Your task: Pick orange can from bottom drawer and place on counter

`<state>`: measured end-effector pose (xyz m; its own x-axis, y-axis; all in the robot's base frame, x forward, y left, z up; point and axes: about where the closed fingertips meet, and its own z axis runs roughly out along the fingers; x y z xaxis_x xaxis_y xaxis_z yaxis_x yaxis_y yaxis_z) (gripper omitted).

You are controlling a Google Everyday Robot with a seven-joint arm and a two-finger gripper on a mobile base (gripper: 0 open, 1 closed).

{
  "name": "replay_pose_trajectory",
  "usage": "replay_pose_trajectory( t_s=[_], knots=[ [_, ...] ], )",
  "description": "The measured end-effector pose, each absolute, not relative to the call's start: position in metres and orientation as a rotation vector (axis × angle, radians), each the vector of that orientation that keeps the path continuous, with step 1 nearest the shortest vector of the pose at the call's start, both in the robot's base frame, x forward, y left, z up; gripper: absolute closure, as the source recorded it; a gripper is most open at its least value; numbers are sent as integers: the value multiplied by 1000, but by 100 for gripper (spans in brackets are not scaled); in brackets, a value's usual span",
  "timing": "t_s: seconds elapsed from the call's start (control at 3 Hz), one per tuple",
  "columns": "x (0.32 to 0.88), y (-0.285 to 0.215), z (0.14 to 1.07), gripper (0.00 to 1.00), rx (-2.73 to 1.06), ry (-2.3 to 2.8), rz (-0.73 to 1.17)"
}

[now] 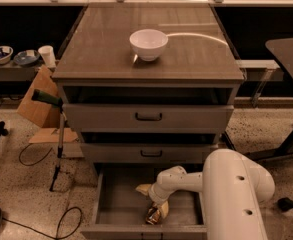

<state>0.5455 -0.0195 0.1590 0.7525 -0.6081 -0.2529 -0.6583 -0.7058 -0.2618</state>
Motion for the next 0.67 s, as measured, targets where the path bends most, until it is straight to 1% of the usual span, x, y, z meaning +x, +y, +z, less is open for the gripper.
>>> replay_pose_trajectory(
  t_s=[0.33, 0.67],
  knots=[
    [529, -51, 166, 0, -2657, 981, 172],
    [517, -58, 163, 0, -2709, 947, 169]
  ],
)
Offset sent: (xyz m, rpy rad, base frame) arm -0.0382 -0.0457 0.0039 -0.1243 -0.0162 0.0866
